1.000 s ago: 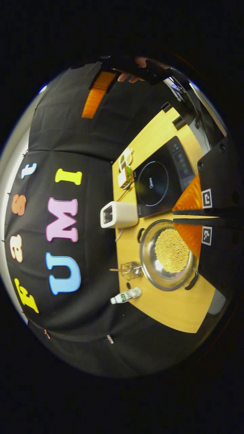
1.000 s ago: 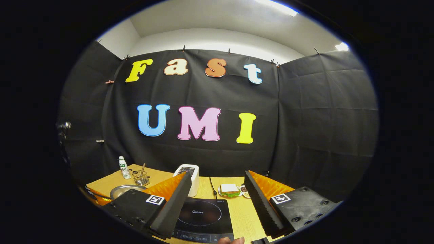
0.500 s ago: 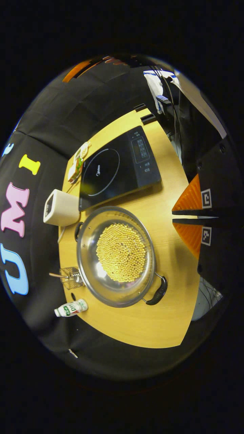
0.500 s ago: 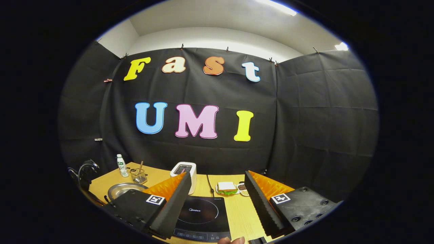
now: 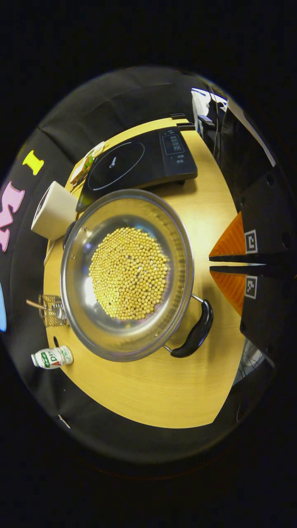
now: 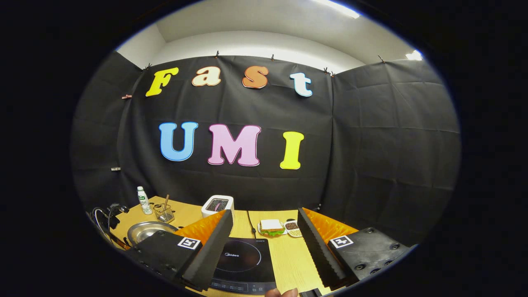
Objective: First push the handle of the pot to place it horizontally, then grasp the pot with both hands and set it on the induction cooktop.
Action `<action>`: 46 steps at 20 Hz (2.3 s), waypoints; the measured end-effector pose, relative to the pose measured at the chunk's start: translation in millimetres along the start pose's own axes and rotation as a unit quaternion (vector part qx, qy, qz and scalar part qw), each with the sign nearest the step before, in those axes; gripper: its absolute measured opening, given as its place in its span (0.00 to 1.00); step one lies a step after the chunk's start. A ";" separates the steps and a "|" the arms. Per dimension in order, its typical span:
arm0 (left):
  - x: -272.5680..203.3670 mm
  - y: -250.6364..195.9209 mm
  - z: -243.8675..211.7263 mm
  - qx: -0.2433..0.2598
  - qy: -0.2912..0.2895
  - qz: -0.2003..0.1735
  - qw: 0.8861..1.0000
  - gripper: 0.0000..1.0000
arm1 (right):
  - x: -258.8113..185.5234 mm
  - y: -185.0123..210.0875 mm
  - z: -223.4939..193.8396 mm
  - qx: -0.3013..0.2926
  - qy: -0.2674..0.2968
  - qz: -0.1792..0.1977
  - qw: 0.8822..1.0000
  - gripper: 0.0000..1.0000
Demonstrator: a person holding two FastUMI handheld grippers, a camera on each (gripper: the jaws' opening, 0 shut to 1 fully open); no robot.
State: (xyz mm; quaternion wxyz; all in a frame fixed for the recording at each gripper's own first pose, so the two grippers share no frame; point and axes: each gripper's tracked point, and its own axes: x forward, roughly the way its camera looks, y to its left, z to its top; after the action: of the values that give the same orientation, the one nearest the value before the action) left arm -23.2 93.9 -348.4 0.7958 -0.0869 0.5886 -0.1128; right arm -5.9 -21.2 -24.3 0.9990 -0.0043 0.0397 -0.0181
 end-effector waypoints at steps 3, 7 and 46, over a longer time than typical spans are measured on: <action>7.0 11.6 8.3 -0.040 -0.009 -0.001 0.999 0.05 | 3.2 -0.8 0.6 0.000 0.001 -0.002 1.000 0.98; 8.0 20.6 12.3 -0.108 -0.012 -0.019 0.994 0.05 | 10.7 -0.4 0.1 0.000 0.003 -0.004 1.000 0.98; -6.2 191.6 141.7 -0.098 -0.129 0.198 0.967 0.05 | 20.6 29.8 -45.4 -0.043 0.065 0.006 0.997 0.98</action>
State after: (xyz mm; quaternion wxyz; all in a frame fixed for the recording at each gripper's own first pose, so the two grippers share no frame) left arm 125.4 280.3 -353.3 0.8588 -0.0604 0.4950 0.1172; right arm 12.1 7.5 -71.5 0.9934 -0.0456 0.1052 -0.0107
